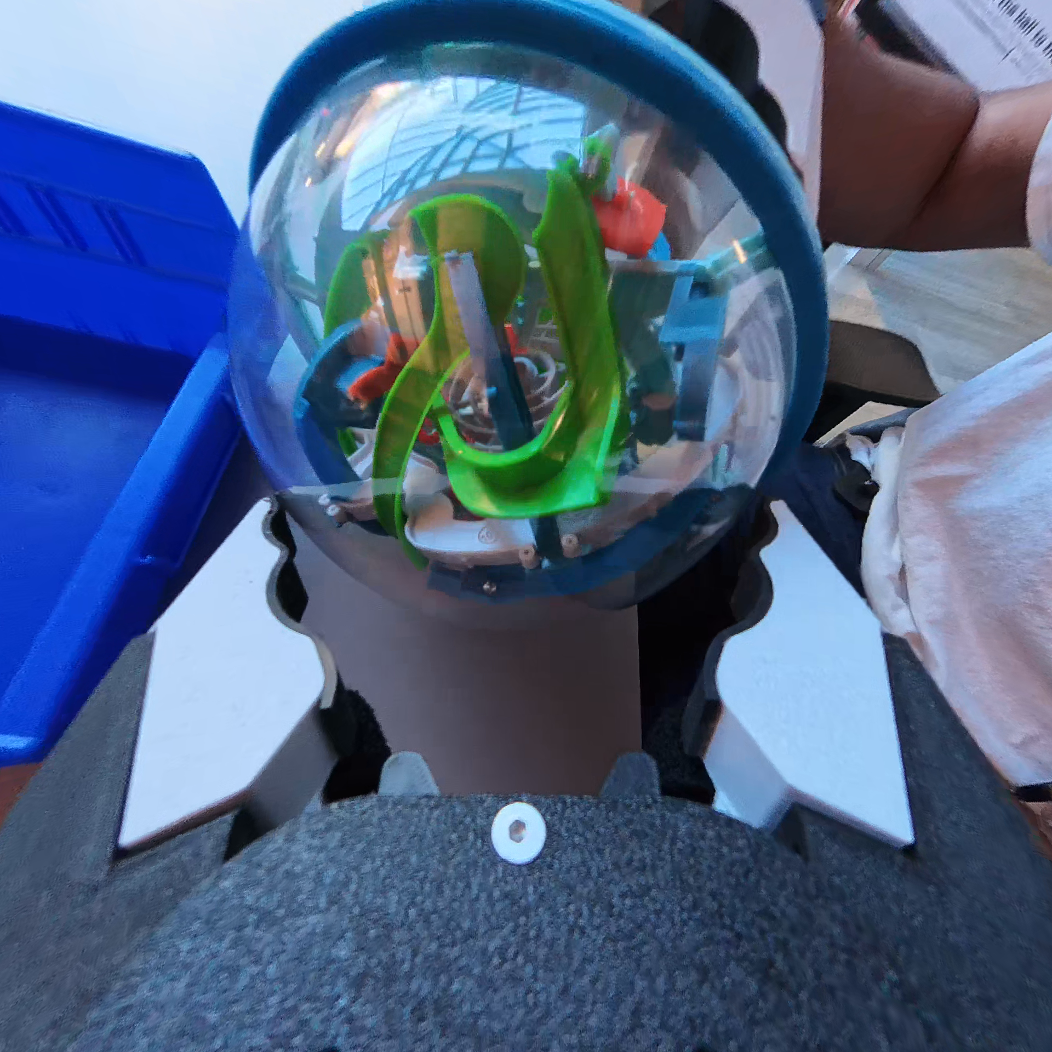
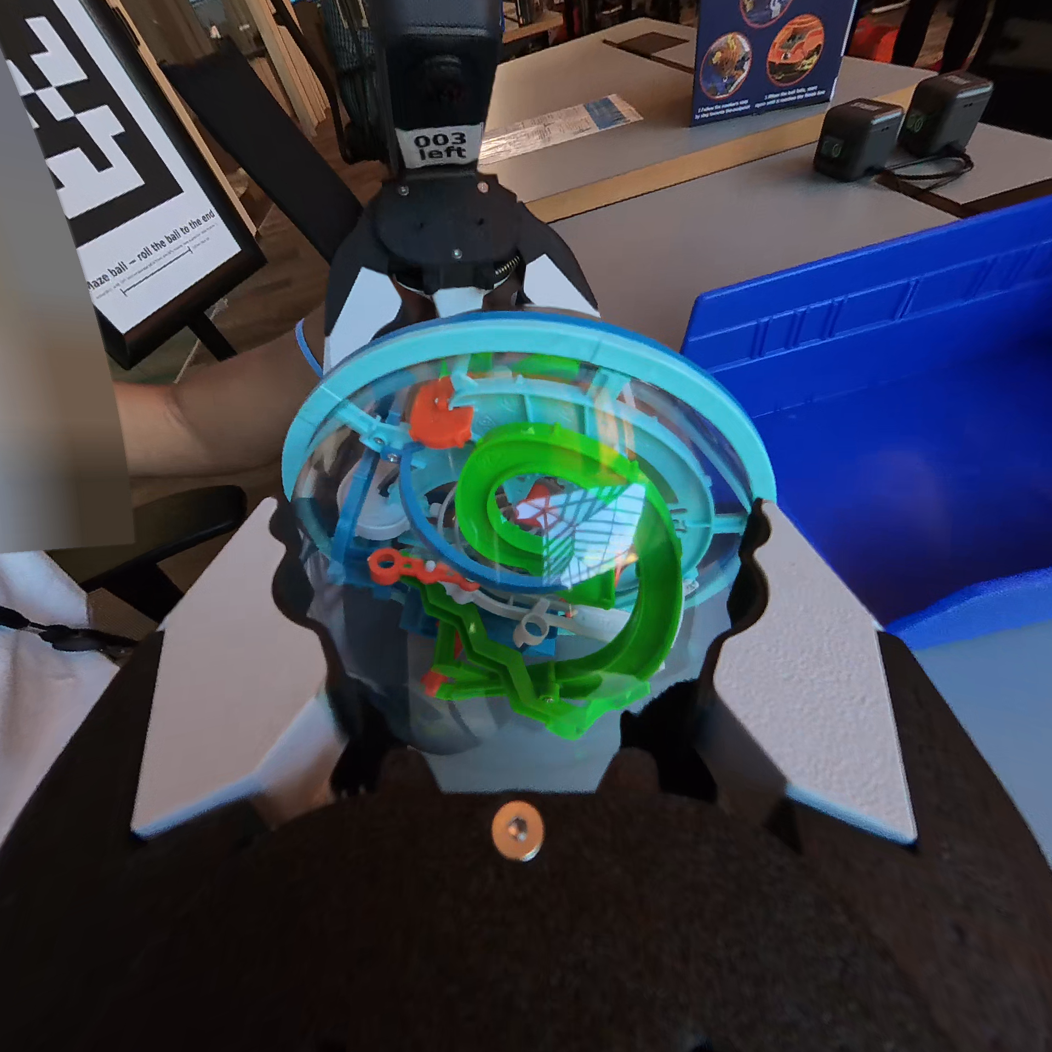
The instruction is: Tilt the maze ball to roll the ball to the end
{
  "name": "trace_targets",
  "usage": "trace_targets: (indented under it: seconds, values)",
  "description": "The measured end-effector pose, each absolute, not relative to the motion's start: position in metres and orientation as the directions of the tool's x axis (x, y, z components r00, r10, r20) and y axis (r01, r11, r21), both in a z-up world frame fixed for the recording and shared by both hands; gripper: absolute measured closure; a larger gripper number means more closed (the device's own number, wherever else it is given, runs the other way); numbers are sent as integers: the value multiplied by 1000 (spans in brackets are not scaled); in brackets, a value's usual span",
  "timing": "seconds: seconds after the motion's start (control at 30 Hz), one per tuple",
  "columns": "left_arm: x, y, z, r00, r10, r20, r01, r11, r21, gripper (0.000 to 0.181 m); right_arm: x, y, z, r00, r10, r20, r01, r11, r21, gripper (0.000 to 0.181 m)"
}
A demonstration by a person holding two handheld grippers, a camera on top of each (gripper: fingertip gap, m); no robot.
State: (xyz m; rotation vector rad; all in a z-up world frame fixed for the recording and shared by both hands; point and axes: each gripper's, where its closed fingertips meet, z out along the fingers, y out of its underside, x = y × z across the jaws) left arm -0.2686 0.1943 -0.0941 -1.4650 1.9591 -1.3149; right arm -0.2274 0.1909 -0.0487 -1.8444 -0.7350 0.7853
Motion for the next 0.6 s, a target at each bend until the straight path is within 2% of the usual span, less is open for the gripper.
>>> trace_targets:
  seconds: [0.23,0.3,0.37,0.6]
  values:
    - [-273,204,-106,-410,-855,317,-455,-109,-884,28,-213,185,-52,613,752,-244,72,-361,-930,33]
    - [-270,199,-109,-428,-851,302,-457,-85,-886,31,-214,185,-51,611,756,-235,68,-346,-936,33]
    - [-267,193,-109,-446,-857,260,-446,-40,-894,47,-217,185,-50,608,762,-222,73,-332,-941,33]
    - [-264,186,-107,-421,-890,175,-417,19,-909,45,-217,180,-53,613,756,-230,90,-357,-930,29]
